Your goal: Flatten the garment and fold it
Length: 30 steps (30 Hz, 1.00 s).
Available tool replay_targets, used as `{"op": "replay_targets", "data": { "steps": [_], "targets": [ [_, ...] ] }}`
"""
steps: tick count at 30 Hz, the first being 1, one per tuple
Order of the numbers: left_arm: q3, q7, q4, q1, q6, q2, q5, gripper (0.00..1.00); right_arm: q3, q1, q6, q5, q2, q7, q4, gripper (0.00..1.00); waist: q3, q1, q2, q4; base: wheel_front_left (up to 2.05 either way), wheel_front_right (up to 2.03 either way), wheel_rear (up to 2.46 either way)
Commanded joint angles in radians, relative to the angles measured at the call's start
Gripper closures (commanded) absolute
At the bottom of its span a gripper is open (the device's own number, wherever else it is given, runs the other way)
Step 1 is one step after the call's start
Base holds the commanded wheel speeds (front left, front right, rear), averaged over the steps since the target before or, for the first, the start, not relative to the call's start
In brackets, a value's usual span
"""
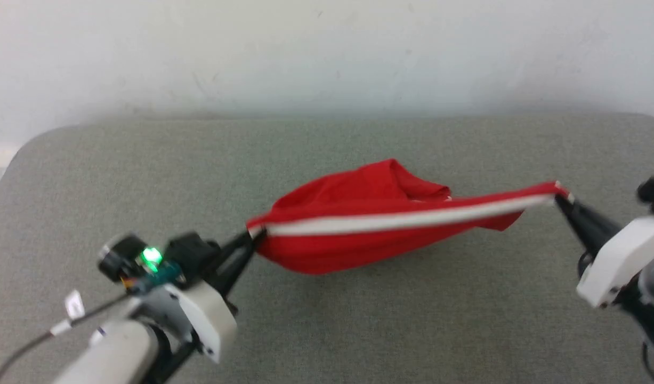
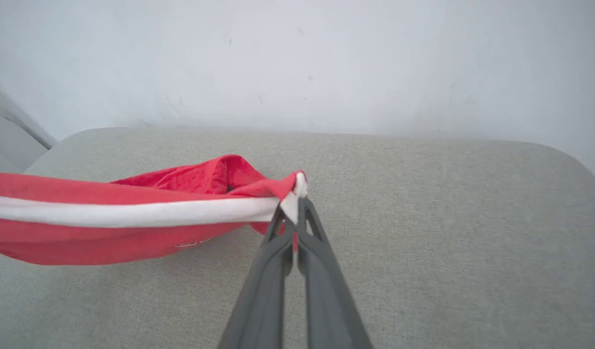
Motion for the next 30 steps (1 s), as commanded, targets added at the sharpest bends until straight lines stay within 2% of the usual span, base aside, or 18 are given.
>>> {"op": "replay_targets", "data": {
  "steps": [1, 9, 17, 24, 28, 30],
  "targets": [
    [0.026, 0.016, -0.038, -0.046, 0.006, 0.023, -0.005, 1.0, -0.019, -0.044, -0.002, 0.03, -0.01, 0.025, -0.038, 1.0, -0.033, 0.0001, -0.0001, -0.018, 0.0, 0.0, 0.0],
    [0.135, 0.117, -0.189, -0.209, 0.012, 0.091, -0.053, 1.0, -0.071, -0.242, -0.002, 0.107, -0.014, 0.155, -0.163, 1.0, -0.09, 0.0001, -0.0001, -0.046, 0.0, 0.0, 0.0],
    [0.197, 0.2, -0.219, -0.355, 0.027, 0.112, -0.081, 1.0, -0.033, -0.424, -0.002, 0.05, -0.046, 0.223, -0.187, 1.0, -0.06, 0.0001, -0.0001, -0.079, 0.0, 0.0, 0.0],
    [0.24, 0.254, -0.184, -0.467, 0.053, 0.098, -0.122, 1.0, 0.04, -0.611, -0.002, -0.018, -0.103, 0.207, -0.105, 1.0, 0.081, 0.0001, -0.0001, -0.121, 0.0, 0.0, 0.0],
    [0.239, 0.279, -0.109, -0.588, 0.034, 0.078, -0.139, 1.0, 0.079, -0.756, -0.002, -0.059, -0.124, 0.155, -0.008, 1.0, 0.201, 0.0001, -0.0001, -0.142, 0.0, 0.0, 0.0],
    [0.232, 0.279, -0.047, -0.663, 0.019, 0.067, -0.14, 1.0, 0.07, -0.837, -0.002, -0.062, -0.1, 0.125, 0.065, 1.0, 0.261, 0.0001, -0.0001, -0.153, 0.0, 0.0, 0.0]
  ]
}}
